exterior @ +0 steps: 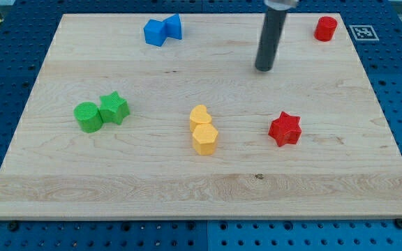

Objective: Place your arm to the left of red star

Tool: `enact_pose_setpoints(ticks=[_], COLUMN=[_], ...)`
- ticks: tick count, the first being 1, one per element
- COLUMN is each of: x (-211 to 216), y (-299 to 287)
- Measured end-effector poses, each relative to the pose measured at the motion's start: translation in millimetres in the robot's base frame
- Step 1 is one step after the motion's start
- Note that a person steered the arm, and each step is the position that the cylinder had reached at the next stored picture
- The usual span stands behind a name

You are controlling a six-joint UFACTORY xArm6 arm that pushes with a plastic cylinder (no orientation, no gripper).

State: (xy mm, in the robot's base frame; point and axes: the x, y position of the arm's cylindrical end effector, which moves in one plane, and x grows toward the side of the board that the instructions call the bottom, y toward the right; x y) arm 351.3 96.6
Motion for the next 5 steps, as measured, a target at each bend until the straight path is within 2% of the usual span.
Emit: enact_pose_setpoints(ticks=[1, 5], x=[10, 154], y=[-29, -34])
